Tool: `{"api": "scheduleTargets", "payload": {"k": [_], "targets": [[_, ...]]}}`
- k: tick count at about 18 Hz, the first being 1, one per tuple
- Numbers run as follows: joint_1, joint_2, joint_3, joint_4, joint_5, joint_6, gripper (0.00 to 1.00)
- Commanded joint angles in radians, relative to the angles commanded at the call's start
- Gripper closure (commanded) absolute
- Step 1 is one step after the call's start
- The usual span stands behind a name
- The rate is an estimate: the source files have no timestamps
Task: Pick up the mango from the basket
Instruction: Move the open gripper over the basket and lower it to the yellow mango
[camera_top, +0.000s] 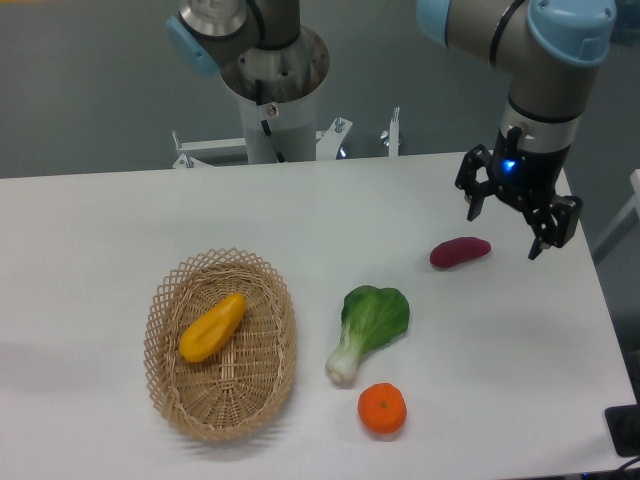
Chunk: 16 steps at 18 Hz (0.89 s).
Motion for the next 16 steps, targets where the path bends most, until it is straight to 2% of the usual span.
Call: {"api": "scheduleTargets", "payload": {"k": [2,7,10,16], "targets": [[-0.002,0.003,-0.026,0.003,0.0,0.0,0.0],[-0.014,0.028,-0.035,-0.002,-0.002,-0.012,0.0],[-0.047,0.035,-0.044,-0.002,-0.009,-0.118,0.0],[-0.172,0.037,-0.054,0.005,-0.006,-0.398,0.0]]}}
